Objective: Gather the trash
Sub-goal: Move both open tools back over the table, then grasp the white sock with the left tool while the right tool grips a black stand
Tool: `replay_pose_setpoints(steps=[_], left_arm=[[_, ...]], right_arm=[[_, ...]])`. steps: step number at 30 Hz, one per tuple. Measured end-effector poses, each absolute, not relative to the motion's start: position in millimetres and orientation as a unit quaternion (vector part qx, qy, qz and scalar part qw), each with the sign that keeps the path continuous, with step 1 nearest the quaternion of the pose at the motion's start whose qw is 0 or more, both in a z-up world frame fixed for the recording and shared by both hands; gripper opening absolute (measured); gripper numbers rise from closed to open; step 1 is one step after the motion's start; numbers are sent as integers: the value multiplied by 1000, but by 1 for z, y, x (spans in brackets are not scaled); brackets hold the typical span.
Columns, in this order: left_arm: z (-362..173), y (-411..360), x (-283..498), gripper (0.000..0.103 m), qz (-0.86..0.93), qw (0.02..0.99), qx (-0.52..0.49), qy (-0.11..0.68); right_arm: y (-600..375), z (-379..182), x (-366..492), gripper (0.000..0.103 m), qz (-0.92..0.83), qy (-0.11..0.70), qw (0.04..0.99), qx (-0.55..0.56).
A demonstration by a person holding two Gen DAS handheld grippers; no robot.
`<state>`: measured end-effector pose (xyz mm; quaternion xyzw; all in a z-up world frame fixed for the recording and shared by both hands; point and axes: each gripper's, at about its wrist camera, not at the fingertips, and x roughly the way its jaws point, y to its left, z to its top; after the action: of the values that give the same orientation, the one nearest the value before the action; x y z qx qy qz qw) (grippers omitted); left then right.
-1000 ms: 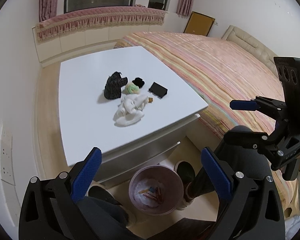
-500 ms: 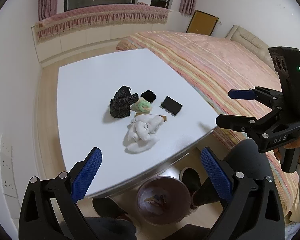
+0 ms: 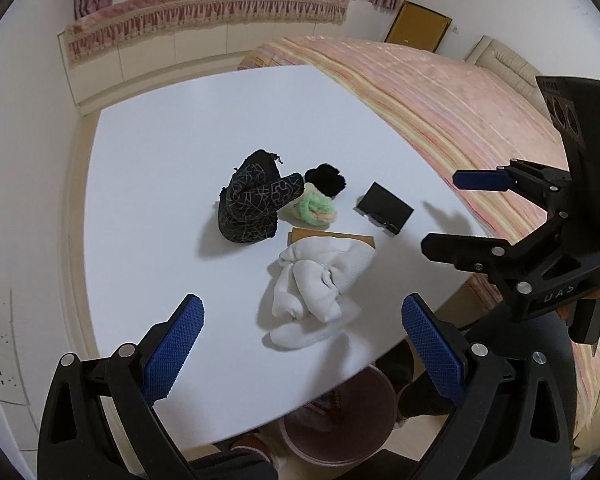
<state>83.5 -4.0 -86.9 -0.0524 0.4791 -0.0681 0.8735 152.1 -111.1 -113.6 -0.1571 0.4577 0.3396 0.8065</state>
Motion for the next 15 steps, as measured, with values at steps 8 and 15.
replay_pose_setpoints(steps=[8, 15], left_arm=[[-96, -5, 88, 94, -68, 875, -53, 476], [-102, -3, 92, 73, -69, 871, -48, 485]], right_arm=[[-102, -126, 166, 67, 343, 464, 799, -167], [-97, -130, 169, 55, 349, 462, 796, -178]])
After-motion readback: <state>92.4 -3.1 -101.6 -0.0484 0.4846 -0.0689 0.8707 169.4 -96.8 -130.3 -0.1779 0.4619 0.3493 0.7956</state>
